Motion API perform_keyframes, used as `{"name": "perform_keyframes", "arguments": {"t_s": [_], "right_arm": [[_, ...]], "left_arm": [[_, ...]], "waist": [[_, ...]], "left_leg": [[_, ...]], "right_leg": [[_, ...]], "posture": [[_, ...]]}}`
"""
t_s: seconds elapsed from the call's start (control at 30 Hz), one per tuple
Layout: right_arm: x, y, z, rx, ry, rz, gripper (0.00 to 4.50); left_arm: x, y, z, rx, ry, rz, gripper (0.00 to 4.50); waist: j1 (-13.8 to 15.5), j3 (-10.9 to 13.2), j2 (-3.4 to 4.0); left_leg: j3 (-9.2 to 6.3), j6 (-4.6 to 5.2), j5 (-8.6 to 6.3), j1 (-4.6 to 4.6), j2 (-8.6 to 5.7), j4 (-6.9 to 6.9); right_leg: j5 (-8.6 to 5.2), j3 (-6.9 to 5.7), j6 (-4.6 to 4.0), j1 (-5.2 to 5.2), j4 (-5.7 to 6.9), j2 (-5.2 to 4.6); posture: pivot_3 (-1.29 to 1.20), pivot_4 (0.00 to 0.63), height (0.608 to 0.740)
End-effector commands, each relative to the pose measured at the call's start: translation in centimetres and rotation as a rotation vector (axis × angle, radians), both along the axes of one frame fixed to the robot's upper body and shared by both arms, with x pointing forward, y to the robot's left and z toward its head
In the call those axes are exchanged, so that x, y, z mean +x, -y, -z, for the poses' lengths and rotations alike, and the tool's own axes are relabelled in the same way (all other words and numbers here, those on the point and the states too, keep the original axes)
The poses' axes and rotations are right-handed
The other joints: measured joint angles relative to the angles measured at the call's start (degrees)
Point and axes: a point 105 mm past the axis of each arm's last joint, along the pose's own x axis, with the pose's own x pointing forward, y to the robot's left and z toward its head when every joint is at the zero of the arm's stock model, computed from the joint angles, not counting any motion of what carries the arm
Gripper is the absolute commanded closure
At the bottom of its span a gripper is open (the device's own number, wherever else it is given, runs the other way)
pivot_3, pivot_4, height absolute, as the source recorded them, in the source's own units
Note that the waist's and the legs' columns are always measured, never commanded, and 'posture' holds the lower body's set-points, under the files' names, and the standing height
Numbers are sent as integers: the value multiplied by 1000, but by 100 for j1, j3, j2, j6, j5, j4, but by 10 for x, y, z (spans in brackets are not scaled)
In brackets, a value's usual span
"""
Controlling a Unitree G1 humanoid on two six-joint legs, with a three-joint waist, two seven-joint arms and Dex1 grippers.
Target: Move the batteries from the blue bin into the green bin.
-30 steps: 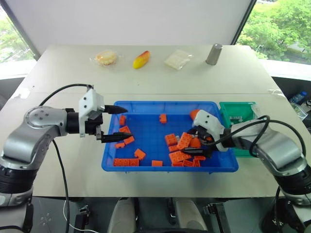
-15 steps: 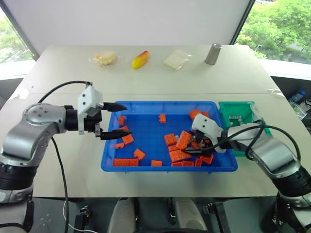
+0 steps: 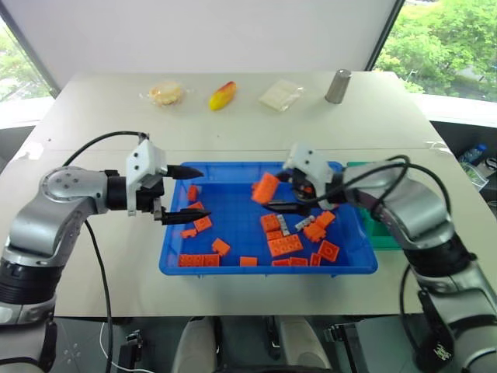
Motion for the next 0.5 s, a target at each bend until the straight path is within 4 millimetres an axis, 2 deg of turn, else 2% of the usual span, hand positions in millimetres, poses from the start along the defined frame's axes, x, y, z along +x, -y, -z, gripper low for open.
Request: {"name": "perform_keyframes", "arguments": {"t_s": [0.03, 0.07, 0.13, 0.17, 0.27, 0.37, 0.5], "right_arm": [[3, -37, 9, -15, 5, -82, 1366], [3, -44, 12, -8, -12, -95, 1366], [2, -54, 14, -20, -13, -127, 336], [2, -54, 14, -31, 2, -135, 8], [4, -43, 1, -27, 18, -123, 8], [1, -17, -11, -32, 19, -88, 8], [-12, 25, -3, -102, -15, -22, 8]], "left_arm": [[-1, 4, -9, -3, 43, 22, 0], [-1, 5, -10, -3, 45, 27, 0], [-2, 7, -11, -4, 48, 33, 0], [-2, 7, -11, -4, 49, 35, 0], [-4, 8, -11, -6, 49, 38, 0], [-5, 7, -10, -3, 45, 35, 0], [-6, 5, -8, 1, 39, 29, 0]], "waist": [[1, 0, 0], [4, 0, 0], [48, 0, 0], [60, 0, 0], [56, 0, 0], [55, 0, 0], [49, -1, -2]], "left_leg": [[1, 0, 0, 0, 0, 0], [1, 0, 0, -2, 0, 0], [1, 0, 0, -8, -2, 0], [1, 0, 0, -9, -5, 0], [4, 0, 0, -14, -14, 5], [6, 0, 0, -14, -15, 7], [-2, 0, 0, -11, -12, 1]], "right_leg": [[0, 0, 0, -1, 1, 0], [2, 0, 3, -2, 2, -1], [6, -3, 11, -3, 1, -6], [7, -5, 11, -3, 1, -11], [6, -3, 10, 0, -5, -26], [5, 0, 9, 3, -9, -28], [4, -8, 7, 3, -8, -21]], "posture": [[0, 150, 740], [0, 150, 740], [0, 150, 740], [0, 150, 740], [0, 150, 740], [0, 150, 740], [0, 150, 740]]}}
